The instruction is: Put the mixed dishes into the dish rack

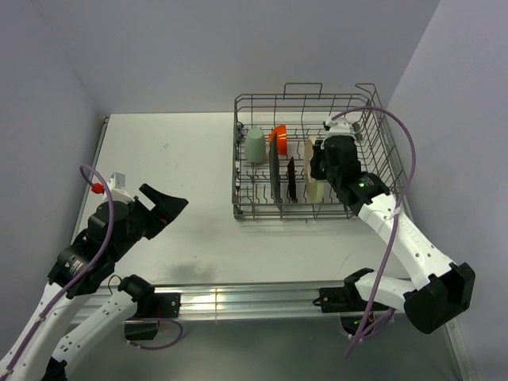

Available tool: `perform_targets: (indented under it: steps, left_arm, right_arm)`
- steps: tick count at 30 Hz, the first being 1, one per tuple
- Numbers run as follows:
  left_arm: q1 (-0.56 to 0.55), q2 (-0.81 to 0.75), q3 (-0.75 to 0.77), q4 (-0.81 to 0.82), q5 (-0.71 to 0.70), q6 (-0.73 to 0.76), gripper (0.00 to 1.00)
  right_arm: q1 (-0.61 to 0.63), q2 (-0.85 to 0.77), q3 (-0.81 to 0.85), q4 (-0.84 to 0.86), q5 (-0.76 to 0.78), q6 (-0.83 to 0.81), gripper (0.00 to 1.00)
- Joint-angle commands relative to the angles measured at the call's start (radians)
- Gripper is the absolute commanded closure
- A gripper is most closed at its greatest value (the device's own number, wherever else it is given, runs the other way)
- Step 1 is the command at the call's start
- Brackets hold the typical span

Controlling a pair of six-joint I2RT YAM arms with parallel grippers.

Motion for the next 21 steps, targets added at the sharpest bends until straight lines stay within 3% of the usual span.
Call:
perform_targets:
  steps: [1, 4, 5, 9, 11, 17, 21]
  left_arm:
    - [0.001, 0.014, -0.033, 0.039, 0.051, 0.024, 0.08]
    - [0.001, 0.043, -0.069, 0.065, 0.089, 0.022, 0.08]
    - [0.001, 0.053, -0.085, 0.079, 0.11, 0.022, 0.08]
    - [0.0, 0.136, -0.11, 0.108, 0.144, 0.03, 0.09]
    - [0.0, 0.149, -0.113, 0.123, 0.149, 0.029, 0.09]
    - [-0.005, 0.156, -0.087, 0.162, 0.178, 0.03, 0.09]
    - [-0.009, 0.164, -0.099, 0.2, 0.256, 0.022, 0.09]
  right_arm:
    - [-0.002, -0.013, -0.014, 0.071, 0.036, 0.014, 1.0]
    - [-0.002, -0.016, -0.037, 0.069, 0.033, 0.029, 0.65]
    - [-0.002, -0.024, -0.041, 0.072, 0.032, 0.035, 0.45]
    - [-0.001, -0.058, -0.051, 0.069, 0.032, 0.04, 0.17]
    - [0.001, -0.088, -0.041, 0.051, 0.033, 0.032, 0.1]
    - [0.016, -0.199, 0.084, -0.07, 0.02, 0.07, 0.07]
    - [0.022, -0.332, 0.057, -0.139, -0.135, 0.174, 0.02]
